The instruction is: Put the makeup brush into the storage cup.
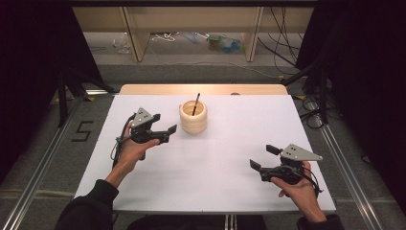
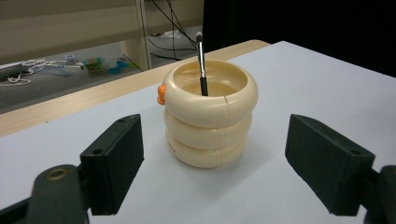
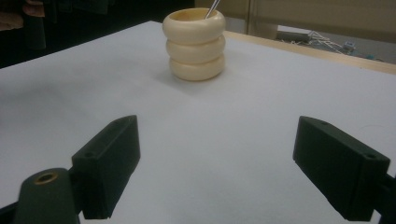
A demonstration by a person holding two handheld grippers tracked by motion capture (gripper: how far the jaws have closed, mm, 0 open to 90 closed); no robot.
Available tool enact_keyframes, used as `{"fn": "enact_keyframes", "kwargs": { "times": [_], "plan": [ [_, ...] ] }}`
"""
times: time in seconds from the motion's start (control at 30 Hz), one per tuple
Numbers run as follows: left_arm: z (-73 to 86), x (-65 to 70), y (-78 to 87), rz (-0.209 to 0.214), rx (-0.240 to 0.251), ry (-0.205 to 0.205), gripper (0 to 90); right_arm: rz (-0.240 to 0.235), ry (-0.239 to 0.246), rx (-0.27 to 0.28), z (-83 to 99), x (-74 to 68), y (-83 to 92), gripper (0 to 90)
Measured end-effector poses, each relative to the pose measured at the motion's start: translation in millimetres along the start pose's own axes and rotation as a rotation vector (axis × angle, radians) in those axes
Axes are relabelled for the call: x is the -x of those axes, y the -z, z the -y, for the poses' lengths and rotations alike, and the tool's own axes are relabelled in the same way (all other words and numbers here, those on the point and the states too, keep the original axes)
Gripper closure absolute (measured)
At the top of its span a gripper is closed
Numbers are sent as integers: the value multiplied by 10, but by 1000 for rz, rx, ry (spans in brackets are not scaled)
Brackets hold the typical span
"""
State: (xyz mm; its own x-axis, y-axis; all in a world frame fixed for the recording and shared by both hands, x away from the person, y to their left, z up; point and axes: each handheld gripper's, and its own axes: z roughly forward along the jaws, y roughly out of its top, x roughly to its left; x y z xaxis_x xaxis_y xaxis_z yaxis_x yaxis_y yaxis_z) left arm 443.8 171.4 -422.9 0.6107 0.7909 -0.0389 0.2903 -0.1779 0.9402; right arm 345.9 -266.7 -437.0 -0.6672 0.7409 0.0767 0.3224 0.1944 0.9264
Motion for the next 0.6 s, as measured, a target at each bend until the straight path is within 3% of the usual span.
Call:
{"fn": "enact_keyframes", "kwargs": {
  "times": [0.13, 0.47, 0.6],
  "plan": [
    [35, -1, 25, 1, -3, 13, 194, 2, 1, 0, 0, 1, 0, 160],
    [84, 18, 138, 4, 2, -2, 195, -2, -5, 2, 12, 24, -1, 160],
    [119, 25, 179, 8, 5, -3, 194, 18, 1, -35, 9, 48, 42, 160]
  ]
}}
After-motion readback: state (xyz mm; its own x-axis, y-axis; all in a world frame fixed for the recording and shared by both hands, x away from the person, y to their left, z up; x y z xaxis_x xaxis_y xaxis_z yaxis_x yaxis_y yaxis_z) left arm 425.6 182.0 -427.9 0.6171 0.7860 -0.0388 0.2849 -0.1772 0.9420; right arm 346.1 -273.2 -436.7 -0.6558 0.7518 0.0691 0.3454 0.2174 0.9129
